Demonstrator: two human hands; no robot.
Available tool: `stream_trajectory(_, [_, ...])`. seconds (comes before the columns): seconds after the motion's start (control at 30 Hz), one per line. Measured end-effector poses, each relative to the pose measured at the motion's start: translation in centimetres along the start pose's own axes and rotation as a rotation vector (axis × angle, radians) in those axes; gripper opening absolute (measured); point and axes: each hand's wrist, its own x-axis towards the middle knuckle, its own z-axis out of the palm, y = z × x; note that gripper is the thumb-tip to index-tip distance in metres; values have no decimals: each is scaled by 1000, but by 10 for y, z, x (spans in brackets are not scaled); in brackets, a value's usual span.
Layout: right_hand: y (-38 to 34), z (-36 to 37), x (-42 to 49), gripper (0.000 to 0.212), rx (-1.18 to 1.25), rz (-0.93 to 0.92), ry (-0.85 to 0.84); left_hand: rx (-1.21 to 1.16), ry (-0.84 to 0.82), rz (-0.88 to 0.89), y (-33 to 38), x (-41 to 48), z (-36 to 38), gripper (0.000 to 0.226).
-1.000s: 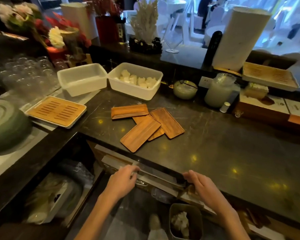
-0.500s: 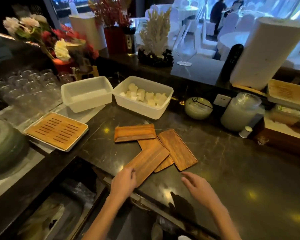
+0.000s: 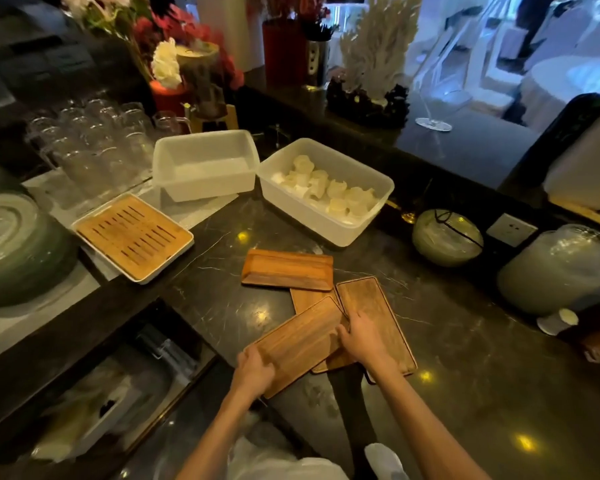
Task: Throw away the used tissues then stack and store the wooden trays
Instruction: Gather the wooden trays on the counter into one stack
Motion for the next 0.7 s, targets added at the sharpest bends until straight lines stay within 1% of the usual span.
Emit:
stream_trajectory(0.07, [0,3,3,42,93,30,-48,-90,5,-74,4,4,4,68])
stream_trajectory(0.17, [3,9,4,38,200,84,7,-244,78,-218,8,10,6,83])
stream_trajectory(0.23, [10,12,4,30,283,140,41,-325,82,-310,5,21,2,76])
stream_trajectory(0.3, [21,9,-2,22,370,212,41,-466,28,-406,4,33,-1,64])
stream_trajectory(0.37, [42,7,-14,19,467,312,49,-619,-40,-461,10,35,0,51])
stream_trajectory(0.43, [67,2,-34,20,597,398,97,-630,-42,-405,22,32,8,36])
stream_trajectory(0.5, [97,-3,-63,23,758,478,184,-498,-4,-256,41,26,25,38])
stream_trajectory(0.53, [114,-5,-80,26,829,516,242,-426,-20,-176,53,22,36,41])
stream_trajectory(0.63, [166,-9,-133,28,934,679,456,-329,-197,4,97,2,77,55])
stream_trajectory(0.7, [198,-11,-167,28,986,761,569,-244,-319,89,127,-13,112,56])
